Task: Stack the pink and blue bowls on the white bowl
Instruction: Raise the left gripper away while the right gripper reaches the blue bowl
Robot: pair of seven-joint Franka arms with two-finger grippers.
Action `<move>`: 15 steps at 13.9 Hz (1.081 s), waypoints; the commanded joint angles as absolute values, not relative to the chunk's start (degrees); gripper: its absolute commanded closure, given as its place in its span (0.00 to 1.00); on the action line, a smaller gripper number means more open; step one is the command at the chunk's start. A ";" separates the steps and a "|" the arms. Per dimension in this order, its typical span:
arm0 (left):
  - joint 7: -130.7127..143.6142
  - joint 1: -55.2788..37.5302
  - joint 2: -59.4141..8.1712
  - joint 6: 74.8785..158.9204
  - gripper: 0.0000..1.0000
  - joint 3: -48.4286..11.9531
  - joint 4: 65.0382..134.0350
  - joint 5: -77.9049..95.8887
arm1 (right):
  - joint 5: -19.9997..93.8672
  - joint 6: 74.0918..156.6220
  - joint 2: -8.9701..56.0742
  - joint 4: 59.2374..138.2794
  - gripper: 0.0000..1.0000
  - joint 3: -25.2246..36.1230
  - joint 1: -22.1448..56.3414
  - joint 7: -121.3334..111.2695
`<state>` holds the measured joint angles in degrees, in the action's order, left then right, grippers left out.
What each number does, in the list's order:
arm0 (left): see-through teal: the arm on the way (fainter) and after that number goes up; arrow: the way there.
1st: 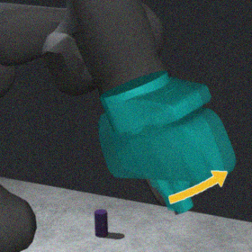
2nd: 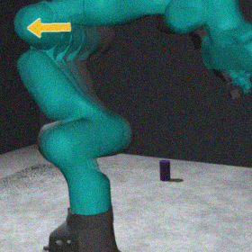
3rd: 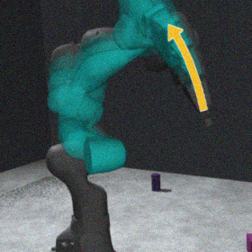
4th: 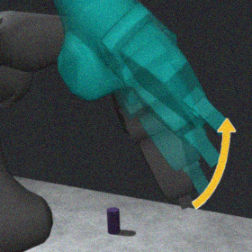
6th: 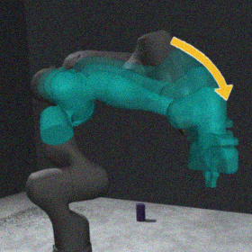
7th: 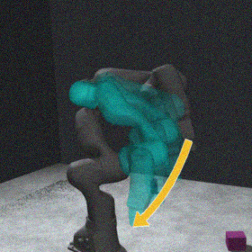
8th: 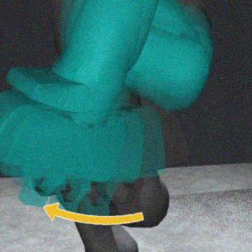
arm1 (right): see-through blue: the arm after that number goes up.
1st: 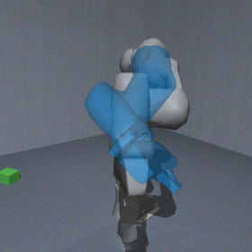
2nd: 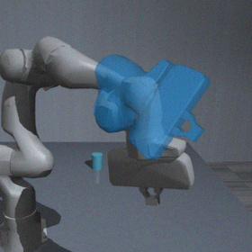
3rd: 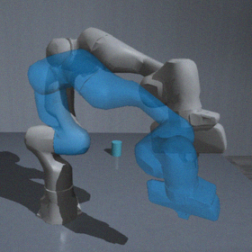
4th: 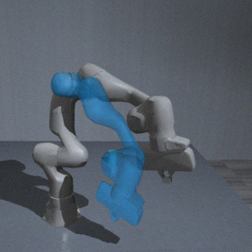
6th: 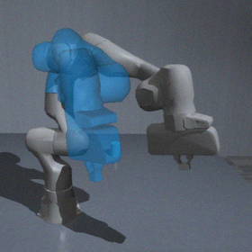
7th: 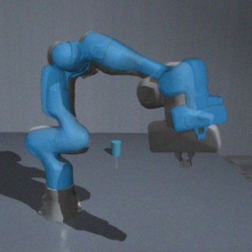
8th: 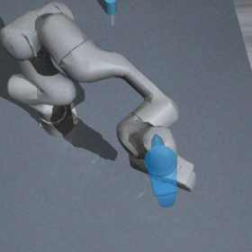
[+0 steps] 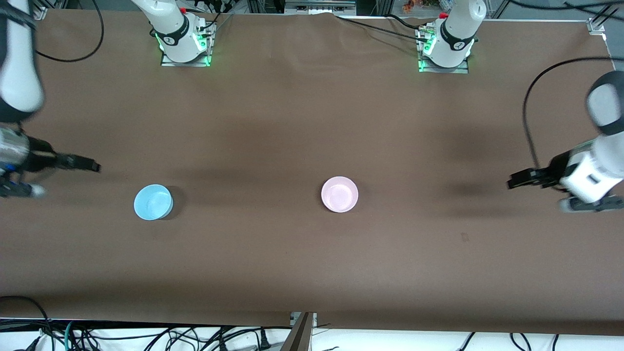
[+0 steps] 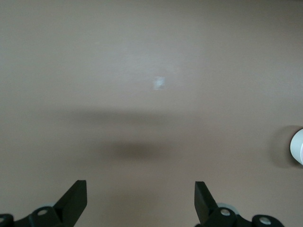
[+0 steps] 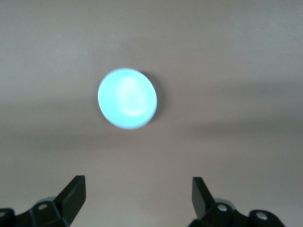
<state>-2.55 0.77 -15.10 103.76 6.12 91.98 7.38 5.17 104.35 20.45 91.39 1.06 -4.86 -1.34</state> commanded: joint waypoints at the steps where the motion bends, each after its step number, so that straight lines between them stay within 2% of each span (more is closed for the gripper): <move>1: -2.72 1.67 -7.84 98.46 0.00 5.98 93.34 1.61 | 5.19 110.02 26.87 89.74 0.01 1.14 -2.56 3.33; 5: -1.94 1.67 -6.24 89.57 0.00 4.31 87.12 0.52 | 5.19 117.84 32.59 89.91 0.01 1.23 -2.37 2.64; 8: 2.35 1.58 -6.33 87.46 0.00 0.45 86.40 -0.09 | 5.19 121.55 35.06 90.17 0.01 1.32 -2.81 2.46; 15: 3.96 0.88 -8.26 87.01 0.00 0.09 84.74 -0.18 | 5.19 126.29 36.30 93.51 0.02 1.58 -3.16 2.02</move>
